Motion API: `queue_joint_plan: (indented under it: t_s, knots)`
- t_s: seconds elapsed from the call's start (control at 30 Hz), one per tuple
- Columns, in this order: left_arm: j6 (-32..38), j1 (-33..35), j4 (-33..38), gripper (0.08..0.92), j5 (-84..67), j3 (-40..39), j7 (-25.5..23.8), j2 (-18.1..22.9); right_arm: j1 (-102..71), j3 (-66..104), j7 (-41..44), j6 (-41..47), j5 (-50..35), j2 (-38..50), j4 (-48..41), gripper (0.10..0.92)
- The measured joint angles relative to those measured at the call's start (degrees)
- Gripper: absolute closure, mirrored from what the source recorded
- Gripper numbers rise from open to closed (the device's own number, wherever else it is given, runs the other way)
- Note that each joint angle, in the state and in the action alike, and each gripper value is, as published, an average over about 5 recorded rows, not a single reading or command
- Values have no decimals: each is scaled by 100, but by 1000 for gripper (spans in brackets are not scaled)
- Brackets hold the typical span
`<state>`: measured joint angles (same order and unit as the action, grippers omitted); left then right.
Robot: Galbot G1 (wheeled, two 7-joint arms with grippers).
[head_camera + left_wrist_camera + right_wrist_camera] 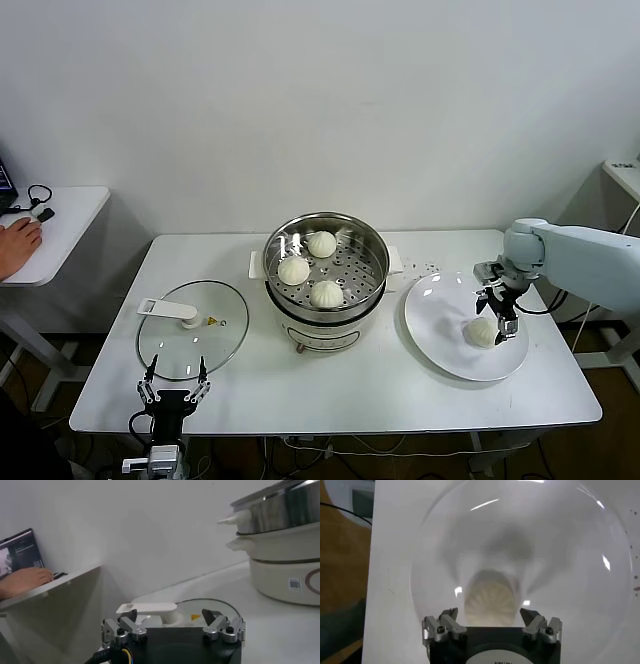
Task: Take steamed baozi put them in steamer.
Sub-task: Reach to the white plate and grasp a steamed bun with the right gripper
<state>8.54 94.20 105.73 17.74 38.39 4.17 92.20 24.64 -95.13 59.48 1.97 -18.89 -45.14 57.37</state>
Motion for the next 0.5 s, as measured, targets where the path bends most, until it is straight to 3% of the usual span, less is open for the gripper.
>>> queue_joint_plan:
  t_s: [0.5]
  knots:
    - [-4, 1, 3, 177, 15, -14, 1, 0, -222, 201, -42, 19, 196, 67, 2, 209]
